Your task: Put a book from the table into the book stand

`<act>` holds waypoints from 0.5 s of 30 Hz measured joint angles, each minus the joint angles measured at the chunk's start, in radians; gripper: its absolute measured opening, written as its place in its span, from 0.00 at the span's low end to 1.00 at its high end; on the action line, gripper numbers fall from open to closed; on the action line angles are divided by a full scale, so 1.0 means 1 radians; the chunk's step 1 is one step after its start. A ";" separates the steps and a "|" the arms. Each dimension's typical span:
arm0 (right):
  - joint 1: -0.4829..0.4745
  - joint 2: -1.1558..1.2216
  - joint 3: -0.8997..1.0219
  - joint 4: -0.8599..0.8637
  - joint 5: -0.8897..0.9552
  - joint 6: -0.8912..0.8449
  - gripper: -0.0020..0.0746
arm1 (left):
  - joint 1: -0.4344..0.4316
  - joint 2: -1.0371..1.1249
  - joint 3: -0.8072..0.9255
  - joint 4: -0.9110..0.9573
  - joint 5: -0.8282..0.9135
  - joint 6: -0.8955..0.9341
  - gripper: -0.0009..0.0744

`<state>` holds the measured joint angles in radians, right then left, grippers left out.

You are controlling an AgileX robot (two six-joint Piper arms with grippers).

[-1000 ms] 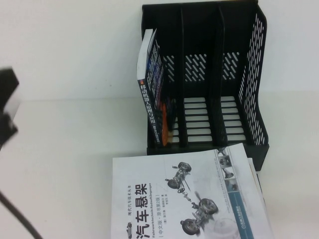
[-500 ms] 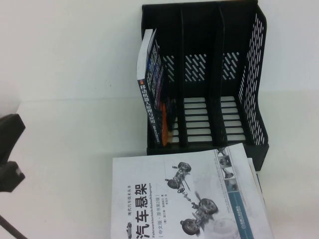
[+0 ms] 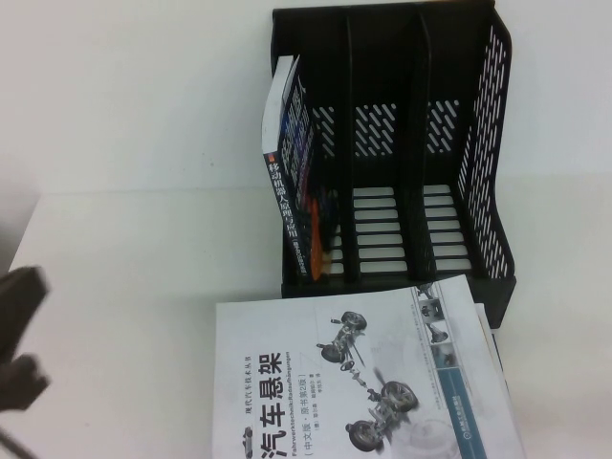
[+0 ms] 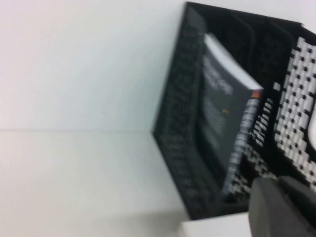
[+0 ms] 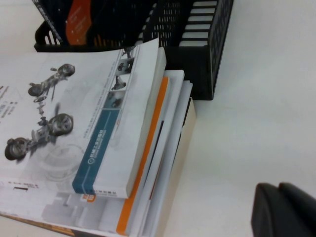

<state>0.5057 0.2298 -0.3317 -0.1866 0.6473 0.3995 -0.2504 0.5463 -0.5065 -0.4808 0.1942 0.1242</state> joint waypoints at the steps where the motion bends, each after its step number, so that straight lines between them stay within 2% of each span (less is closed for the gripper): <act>1: 0.000 0.000 0.000 0.000 0.000 0.000 0.02 | 0.016 -0.030 0.035 0.007 -0.031 0.000 0.01; 4: 0.000 0.000 0.000 0.000 0.000 0.000 0.02 | 0.086 -0.149 0.150 0.094 -0.083 0.017 0.01; 8: 0.000 0.000 0.000 0.000 0.000 0.000 0.02 | 0.180 -0.344 0.332 0.207 -0.070 0.029 0.01; 11: 0.000 0.000 0.000 0.000 0.000 0.000 0.02 | 0.211 -0.487 0.450 0.224 -0.031 0.031 0.01; 15: 0.000 0.000 0.000 0.002 0.002 0.000 0.02 | 0.221 -0.553 0.527 0.238 0.034 0.029 0.01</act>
<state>0.5057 0.2298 -0.3317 -0.1847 0.6490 0.3995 -0.0295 -0.0070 0.0203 -0.2431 0.2285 0.1536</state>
